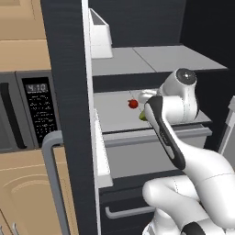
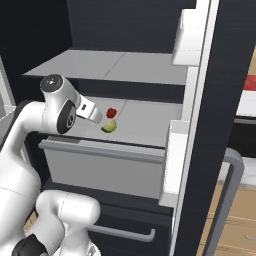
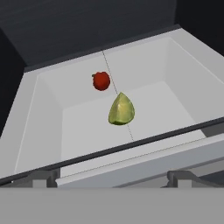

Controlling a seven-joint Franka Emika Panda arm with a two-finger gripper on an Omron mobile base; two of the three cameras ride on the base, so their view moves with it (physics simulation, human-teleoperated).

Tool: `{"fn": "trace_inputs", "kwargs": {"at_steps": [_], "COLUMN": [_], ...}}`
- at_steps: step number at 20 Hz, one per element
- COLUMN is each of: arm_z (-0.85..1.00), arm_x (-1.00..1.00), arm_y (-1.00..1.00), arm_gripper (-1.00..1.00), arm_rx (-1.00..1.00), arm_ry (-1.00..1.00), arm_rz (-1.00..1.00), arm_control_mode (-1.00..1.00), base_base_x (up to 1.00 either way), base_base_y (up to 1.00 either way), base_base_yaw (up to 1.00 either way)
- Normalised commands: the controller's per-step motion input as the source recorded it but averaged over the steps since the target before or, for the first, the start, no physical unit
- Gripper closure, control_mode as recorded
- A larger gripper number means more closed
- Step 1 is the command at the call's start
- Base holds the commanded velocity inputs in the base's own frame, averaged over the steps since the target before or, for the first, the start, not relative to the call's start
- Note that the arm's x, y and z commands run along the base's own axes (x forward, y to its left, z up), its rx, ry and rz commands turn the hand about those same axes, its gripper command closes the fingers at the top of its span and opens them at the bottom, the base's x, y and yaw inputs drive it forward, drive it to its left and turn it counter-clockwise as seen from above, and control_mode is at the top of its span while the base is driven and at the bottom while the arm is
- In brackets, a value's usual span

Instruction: Take the lemon wedge from the fridge and place it on the plate with fish on the dining counter.

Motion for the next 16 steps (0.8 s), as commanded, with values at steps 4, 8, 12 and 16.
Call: {"fn": "trace_inputs", "kwargs": {"at_steps": [4,8,12,16], "arm_z": [0.0,0.0,0.0,-0.05], "arm_x": [0.0,0.0,0.0,0.23], "arm_y": [0.0,0.0,0.0,-0.13], "arm_gripper": [-1.0,-1.0,-1.0,-1.0], "arm_rx": [0.0,0.0,0.0,0.0], "arm_ry": [0.0,0.0,0.0,0.07], "arm_rz": [0.0,0.0,0.0,0.0], "arm_control_mode": [1.0,1.0,1.0,-1.0], "base_base_x": [0.53,0.48,0.54,0.13], "base_base_y": [-0.15,-0.01,0.0,0.0], "base_base_yaw": [0.0,0.0,0.0,0.0]}}
